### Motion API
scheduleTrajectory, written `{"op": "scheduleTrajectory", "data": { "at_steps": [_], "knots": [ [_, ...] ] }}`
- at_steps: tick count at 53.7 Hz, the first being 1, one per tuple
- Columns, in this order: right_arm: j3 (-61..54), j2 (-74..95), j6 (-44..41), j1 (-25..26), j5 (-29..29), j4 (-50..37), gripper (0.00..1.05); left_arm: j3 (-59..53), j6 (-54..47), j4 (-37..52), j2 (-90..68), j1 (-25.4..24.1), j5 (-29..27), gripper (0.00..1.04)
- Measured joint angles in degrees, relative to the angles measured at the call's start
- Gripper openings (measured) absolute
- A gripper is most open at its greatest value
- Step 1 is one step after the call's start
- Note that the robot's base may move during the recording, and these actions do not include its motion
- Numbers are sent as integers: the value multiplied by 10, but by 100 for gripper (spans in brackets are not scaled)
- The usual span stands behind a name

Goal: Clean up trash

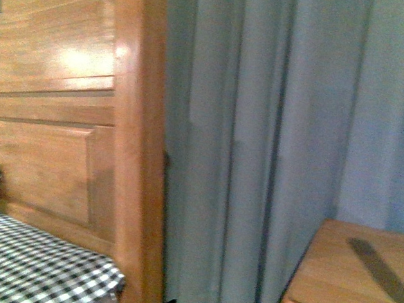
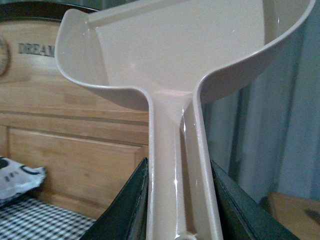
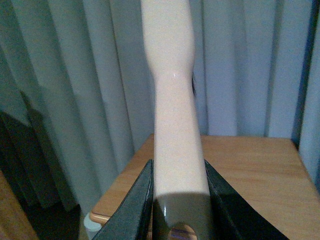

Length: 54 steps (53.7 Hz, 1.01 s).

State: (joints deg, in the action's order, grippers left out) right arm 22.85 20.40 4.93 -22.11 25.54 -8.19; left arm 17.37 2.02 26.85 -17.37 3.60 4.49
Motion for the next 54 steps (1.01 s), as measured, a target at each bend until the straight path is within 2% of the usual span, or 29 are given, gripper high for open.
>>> {"op": "scheduleTrajectory", "data": {
  "at_steps": [54],
  "knots": [
    [0,0,0,0,-1,0,22,-3,0,0,0,0,0,29]
  ]
}}
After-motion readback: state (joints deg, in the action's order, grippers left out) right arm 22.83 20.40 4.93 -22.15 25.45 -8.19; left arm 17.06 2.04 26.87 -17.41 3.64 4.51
